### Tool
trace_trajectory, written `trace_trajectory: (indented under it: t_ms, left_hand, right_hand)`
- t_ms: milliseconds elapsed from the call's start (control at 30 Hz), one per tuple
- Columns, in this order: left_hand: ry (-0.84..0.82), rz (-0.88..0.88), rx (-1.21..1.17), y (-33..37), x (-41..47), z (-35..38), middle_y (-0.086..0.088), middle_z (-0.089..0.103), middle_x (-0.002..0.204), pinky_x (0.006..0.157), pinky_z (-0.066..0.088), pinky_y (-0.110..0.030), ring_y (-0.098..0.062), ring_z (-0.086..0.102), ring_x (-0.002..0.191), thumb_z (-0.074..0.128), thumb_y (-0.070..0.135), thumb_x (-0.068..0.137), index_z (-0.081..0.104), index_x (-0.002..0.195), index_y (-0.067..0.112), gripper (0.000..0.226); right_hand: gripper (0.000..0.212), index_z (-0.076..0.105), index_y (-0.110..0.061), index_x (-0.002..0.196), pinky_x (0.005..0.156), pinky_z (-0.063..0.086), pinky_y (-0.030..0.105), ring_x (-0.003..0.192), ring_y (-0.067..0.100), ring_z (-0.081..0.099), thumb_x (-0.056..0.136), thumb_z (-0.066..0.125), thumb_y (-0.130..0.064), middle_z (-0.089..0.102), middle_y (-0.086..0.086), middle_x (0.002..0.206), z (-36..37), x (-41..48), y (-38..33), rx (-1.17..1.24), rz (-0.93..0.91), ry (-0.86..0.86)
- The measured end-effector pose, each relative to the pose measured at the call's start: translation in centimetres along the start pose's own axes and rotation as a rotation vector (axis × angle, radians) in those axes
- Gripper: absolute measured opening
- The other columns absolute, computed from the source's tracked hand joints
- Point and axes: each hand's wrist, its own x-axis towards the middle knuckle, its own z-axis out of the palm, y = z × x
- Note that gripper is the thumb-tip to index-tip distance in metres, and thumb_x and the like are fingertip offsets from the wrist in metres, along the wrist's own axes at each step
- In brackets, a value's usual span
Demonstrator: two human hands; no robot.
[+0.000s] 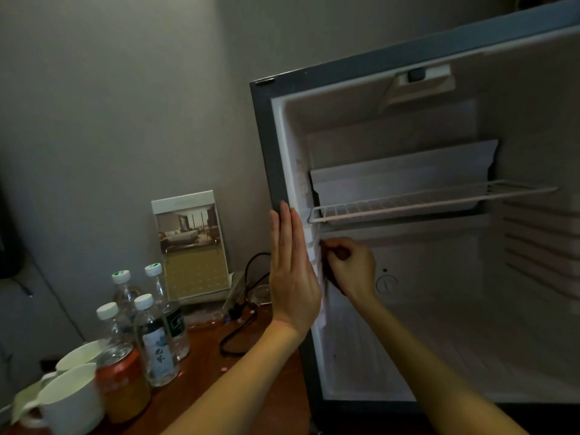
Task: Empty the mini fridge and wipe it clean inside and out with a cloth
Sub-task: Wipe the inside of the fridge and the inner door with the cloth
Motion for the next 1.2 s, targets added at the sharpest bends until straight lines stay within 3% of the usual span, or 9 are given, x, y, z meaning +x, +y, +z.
trace_trajectory:
  t_ms: [133,267,367,433,533,633,900,1033,1200]
  left_hand:
    - [-0.004,-0.02,0.003,0.0,0.1,0.0,0.011,-0.012,0.16,0.12,0.001,-0.025,-0.017,-0.007,0.149,0.014,0.028,0.107,-0.004,0.153,0.019,0.051]
    - [-0.004,-0.034,0.022,0.2,0.2,0.0,0.012,-0.014,0.16,0.12,0.001,-0.024,-0.017,-0.007,0.149,0.028,0.018,0.104,-0.004,0.153,0.016,0.059]
    - [-0.012,-0.028,-0.009,0.4,0.2,-0.2,0.014,-0.014,0.159,0.119,0.001,-0.021,-0.014,-0.008,0.149,0.007,0.031,0.105,-0.009,0.153,0.025,0.05]
    - [-0.016,-0.036,-0.017,0.5,0.2,-0.1,0.014,-0.011,0.159,0.119,0.001,-0.02,-0.014,-0.008,0.149,0.005,0.033,0.106,-0.011,0.152,0.029,0.049]
    - [-0.005,-0.049,0.003,0.4,0.1,0.0,0.013,-0.01,0.16,0.12,0.001,-0.023,-0.016,-0.007,0.149,0.013,0.01,0.102,-0.009,0.153,0.026,0.058]
    - [0.009,-0.041,0.017,0.3,-0.1,0.0,0.012,-0.011,0.16,0.121,0.002,-0.026,-0.018,-0.005,0.149,0.02,0.003,0.096,-0.004,0.153,0.02,0.064]
    - [0.03,-0.036,0.068,0.0,-1.3,0.3,0.01,-0.013,0.16,0.121,0.002,-0.027,-0.019,-0.007,0.149,0.049,0.002,0.096,-0.008,0.153,0.022,0.083]
    - [0.005,-0.062,0.04,0.2,-1.7,0.2,0.014,-0.012,0.16,0.12,0.002,-0.024,-0.015,-0.008,0.149,0.032,0.013,0.102,-0.002,0.153,0.018,0.061]
    - [-0.003,-0.066,0.041,0.2,-2.0,0.2,0.01,-0.011,0.161,0.121,0.002,-0.026,-0.019,-0.007,0.149,0.032,0.01,0.1,-0.002,0.153,0.017,0.064]
  right_hand:
    - [0.022,0.073,-0.028,0.087,0.076,0.054,0.039,0.089,0.013,0.065,0.076,0.057,-0.017,0.071,-0.014,0.089,-1.4,-1.8,-1.3,-0.072,-0.245,-0.029]
    - [0.023,0.073,-0.023,0.095,0.086,0.05,0.028,0.096,0.01,0.063,0.081,0.056,-0.023,0.067,-0.016,0.098,-2.9,-4.4,-2.2,-0.025,-0.405,-0.034]
    - [0.019,0.071,-0.029,0.095,0.089,0.049,0.022,0.101,0.003,0.06,0.084,0.057,-0.023,0.062,-0.022,0.104,-3.2,-4.0,-2.2,0.037,-0.36,-0.091]
    - [0.02,0.071,-0.031,0.093,0.087,0.053,0.029,0.097,0.005,0.063,0.086,0.061,-0.016,0.064,-0.018,0.101,-2.8,-2.6,-1.6,0.019,-0.274,-0.098]
    - [0.021,0.071,-0.034,0.092,0.083,0.057,0.04,0.088,0.01,0.067,0.088,0.063,-0.015,0.072,-0.009,0.096,-1.8,0.1,-0.5,-0.036,-0.104,-0.121]
    - [0.018,0.073,-0.031,0.092,0.081,0.057,0.036,0.085,0.011,0.069,0.087,0.064,-0.016,0.074,-0.008,0.092,-1.1,1.5,-0.3,-0.064,-0.035,-0.086]
    - [0.019,0.073,-0.022,0.096,0.086,0.051,0.033,0.095,0.012,0.063,0.082,0.059,-0.023,0.071,-0.008,0.097,-3.1,-3.6,-1.8,-0.041,-0.297,-0.104]
    - [0.019,0.073,-0.02,0.095,0.085,0.044,0.019,0.099,0.013,0.06,0.082,0.06,-0.016,0.07,-0.008,0.102,-4.1,-5.2,-3.7,-0.133,-0.467,-0.083]
    - [0.02,0.072,-0.026,0.1,0.088,0.052,0.032,0.099,0.008,0.065,0.086,0.057,-0.024,0.072,-0.01,0.103,-3.8,-5.5,-2.6,0.021,-0.43,-0.082]
